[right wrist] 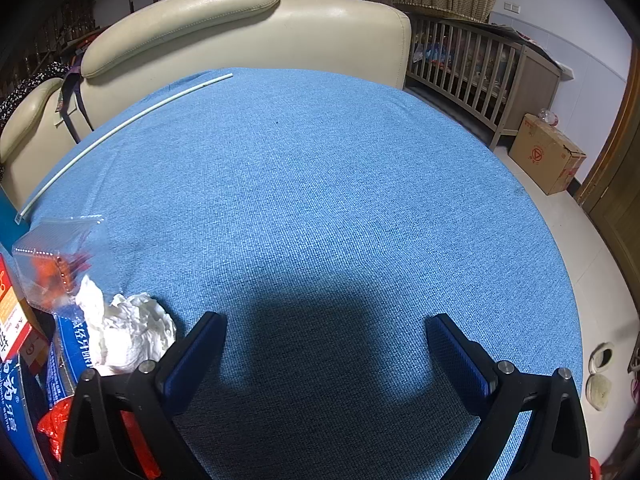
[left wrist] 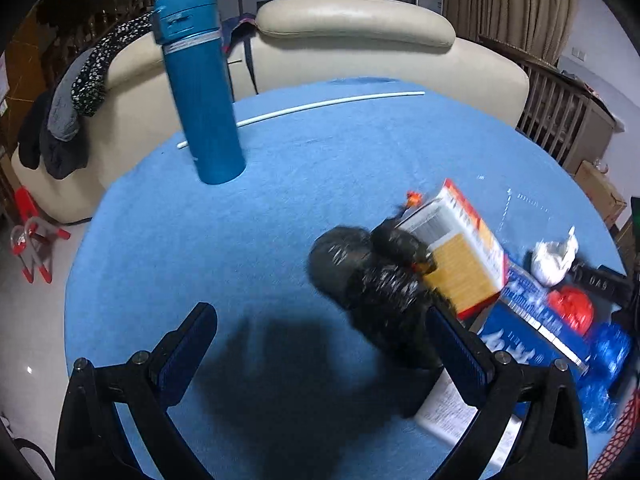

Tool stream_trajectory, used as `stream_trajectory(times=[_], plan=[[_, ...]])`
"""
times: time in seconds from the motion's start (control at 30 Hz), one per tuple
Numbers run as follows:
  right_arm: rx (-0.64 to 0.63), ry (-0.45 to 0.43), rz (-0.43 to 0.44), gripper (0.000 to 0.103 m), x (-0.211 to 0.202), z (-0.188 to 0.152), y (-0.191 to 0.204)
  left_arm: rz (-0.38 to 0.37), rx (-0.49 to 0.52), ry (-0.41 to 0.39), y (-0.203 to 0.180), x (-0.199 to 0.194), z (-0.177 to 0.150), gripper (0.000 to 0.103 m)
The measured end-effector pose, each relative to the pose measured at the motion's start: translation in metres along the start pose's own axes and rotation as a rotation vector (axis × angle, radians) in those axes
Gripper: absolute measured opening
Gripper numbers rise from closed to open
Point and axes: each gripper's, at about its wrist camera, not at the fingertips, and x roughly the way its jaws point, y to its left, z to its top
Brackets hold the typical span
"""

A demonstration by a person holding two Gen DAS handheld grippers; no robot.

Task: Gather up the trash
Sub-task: 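Move both tools toward the pile of trash on the table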

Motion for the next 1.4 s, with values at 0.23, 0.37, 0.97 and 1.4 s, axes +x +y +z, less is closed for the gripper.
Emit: stream_trajectory(times=[0.23, 0.37, 0.97, 1.4], plan=[[0.000, 0.000, 0.000, 0.103, 0.000, 0.000, 0.000, -0.019, 0.053, -0.071, -0.020, -0.024, 0.007, 0.103], [0.000, 0.000, 0.000, 0.103, 0.000, 0.000, 0.000, -0.012, 0.025, -0.101, -0.029, -0.029, -0.011, 0.103], [-0.118, -0.091, -0.026, 0.103, -0.060, -0.018, -0.017, 0.022, 0.005, -0.110, -0.035, -0.080, -0.034, 0.103], [-0.039, -0.247, 0.139, 0.103, -0.192, -0.080, -0.021, -0.013, -0.022, -0.136, -0.030, -0.098, -0.049, 0.103]])
